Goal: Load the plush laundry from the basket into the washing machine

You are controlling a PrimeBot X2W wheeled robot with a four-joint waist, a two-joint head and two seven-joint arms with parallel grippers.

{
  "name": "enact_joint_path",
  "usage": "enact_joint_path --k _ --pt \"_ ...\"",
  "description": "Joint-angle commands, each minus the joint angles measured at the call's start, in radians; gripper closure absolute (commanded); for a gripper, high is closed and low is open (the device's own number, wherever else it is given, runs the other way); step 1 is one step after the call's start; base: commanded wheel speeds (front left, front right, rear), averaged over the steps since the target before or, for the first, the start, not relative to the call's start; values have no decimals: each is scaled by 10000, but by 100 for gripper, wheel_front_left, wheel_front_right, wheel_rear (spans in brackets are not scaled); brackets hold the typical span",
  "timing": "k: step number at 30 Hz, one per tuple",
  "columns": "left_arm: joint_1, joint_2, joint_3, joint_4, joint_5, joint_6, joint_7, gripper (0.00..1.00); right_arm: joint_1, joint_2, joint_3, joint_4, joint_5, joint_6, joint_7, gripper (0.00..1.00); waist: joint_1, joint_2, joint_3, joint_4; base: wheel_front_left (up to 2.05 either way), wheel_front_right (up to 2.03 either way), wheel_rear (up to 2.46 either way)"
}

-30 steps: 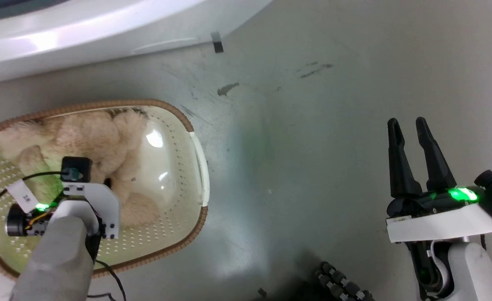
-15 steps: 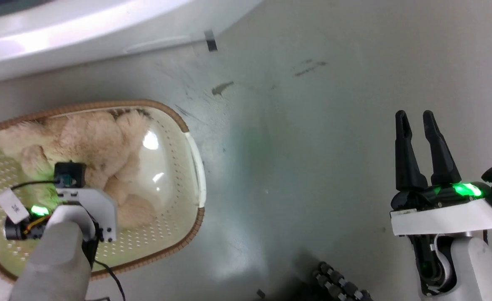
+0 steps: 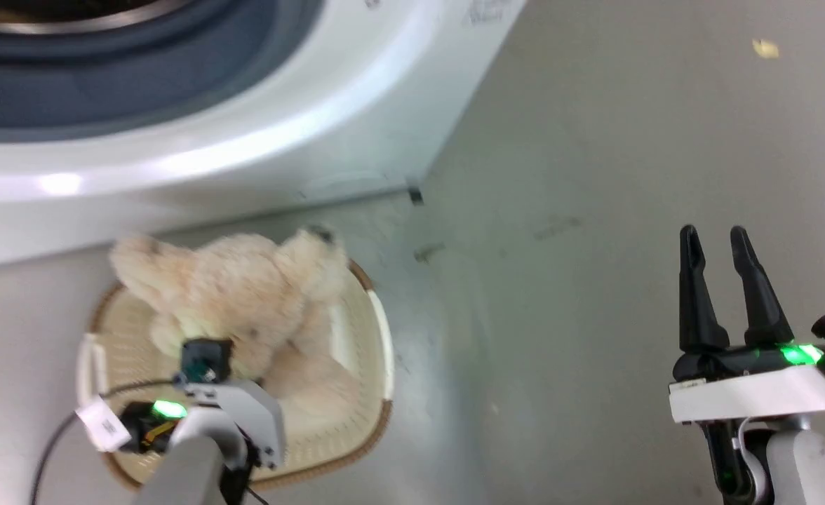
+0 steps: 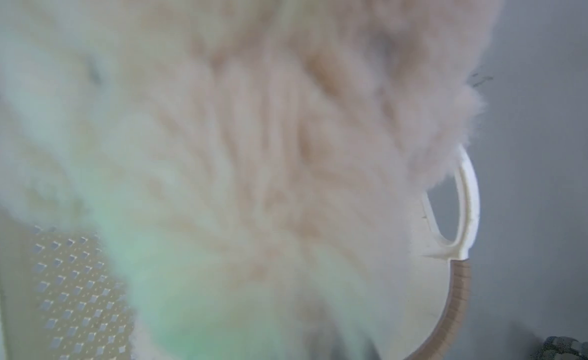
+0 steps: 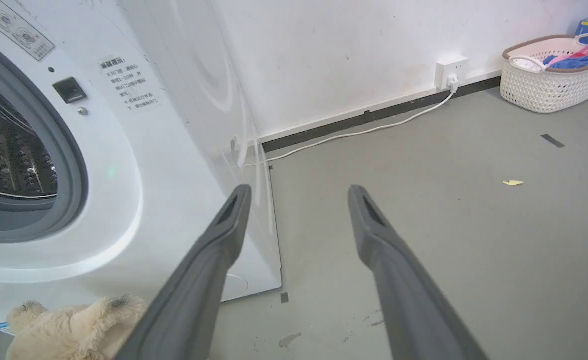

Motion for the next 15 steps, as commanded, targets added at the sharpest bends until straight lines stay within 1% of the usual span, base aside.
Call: enact_joint_path --k 1,4,7,11,15 --pt "389 -126 31 -455 7 -52 -54 100 144 -6 -62 26 -184 8 -42 0 1 0 -1350 802 0 0 0" --pt "1063 -384 10 -1273 85 -110 -54 100 434 -6 -191 60 -414 8 -42 0 1 0 -2221 1147 0 0 0" --pt "1710 -577 72 -2004 -22 -241 -55 100 742 -6 -255 -10 -310 8 -42 0 1 0 -2885 1412 0 0 0" --pt "2474 -558 110 -3350 170 -323 -55 100 1100 -6 -197 -75 -440 8 -42 0 1 0 -3576 1709 0 0 0" --pt "3156 -548 154 -4966 379 -382 -56 100 1419 -6 -308 -124 -535 8 -42 0 1 0 -3967 1966 0 0 0"
